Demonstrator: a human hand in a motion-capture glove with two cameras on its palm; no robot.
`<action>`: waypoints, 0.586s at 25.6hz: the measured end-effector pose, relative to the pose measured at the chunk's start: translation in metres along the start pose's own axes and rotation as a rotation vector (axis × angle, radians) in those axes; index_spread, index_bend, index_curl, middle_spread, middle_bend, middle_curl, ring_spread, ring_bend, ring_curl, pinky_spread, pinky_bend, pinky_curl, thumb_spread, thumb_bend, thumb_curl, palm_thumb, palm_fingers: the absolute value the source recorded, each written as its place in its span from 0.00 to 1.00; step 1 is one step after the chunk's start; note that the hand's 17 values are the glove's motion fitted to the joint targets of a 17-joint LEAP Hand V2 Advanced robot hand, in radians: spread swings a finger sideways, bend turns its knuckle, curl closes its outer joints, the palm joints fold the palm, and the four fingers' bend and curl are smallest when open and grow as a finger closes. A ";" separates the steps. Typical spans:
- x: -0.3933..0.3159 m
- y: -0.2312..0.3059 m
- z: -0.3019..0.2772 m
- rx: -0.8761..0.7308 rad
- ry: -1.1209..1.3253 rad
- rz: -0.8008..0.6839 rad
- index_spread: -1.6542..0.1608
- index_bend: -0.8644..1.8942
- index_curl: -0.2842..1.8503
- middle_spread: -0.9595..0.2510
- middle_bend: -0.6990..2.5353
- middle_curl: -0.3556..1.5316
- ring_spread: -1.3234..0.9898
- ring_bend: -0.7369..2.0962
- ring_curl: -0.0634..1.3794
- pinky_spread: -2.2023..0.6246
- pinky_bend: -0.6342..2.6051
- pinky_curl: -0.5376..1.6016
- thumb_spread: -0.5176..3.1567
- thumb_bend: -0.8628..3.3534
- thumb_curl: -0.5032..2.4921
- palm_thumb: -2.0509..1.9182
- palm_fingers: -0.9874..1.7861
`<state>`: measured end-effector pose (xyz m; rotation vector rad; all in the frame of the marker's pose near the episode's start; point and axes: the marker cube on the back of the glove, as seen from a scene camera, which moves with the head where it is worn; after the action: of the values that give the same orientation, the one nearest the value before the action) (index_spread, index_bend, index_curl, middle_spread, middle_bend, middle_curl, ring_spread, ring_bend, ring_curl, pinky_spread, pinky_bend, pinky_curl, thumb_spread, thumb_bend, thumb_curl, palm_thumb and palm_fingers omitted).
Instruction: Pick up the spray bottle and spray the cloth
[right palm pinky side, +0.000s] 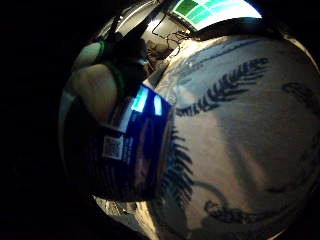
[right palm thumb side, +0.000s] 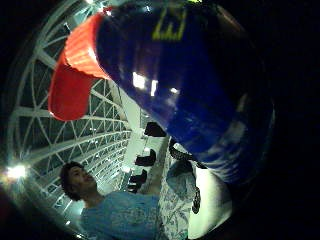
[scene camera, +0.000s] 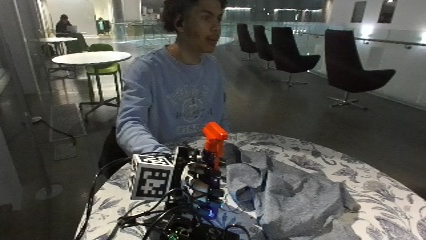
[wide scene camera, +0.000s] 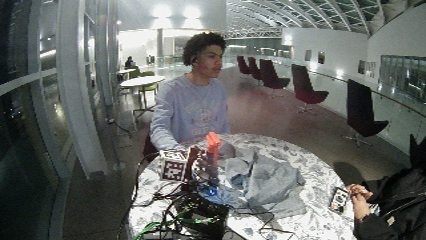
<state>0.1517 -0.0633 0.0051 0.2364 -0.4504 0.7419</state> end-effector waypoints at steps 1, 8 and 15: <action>0.001 0.009 -0.001 -0.046 -0.006 0.047 0.71 0.42 0.24 0.79 0.32 0.38 0.58 0.43 0.25 0.87 0.32 0.40 0.41 0.23 0.30 0.72 0.58; -0.031 0.008 0.004 -0.082 -0.082 0.001 0.72 0.37 0.25 0.76 0.33 0.39 0.57 0.47 0.27 0.87 0.28 0.39 0.41 0.21 0.31 0.72 0.66; -0.058 0.010 0.008 -0.200 -0.111 0.063 0.73 0.35 0.25 0.76 0.32 0.40 0.58 0.48 0.30 0.87 0.29 0.40 0.41 0.19 0.29 0.67 0.72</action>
<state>0.1047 -0.0934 -0.0154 0.0765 -0.6363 0.7418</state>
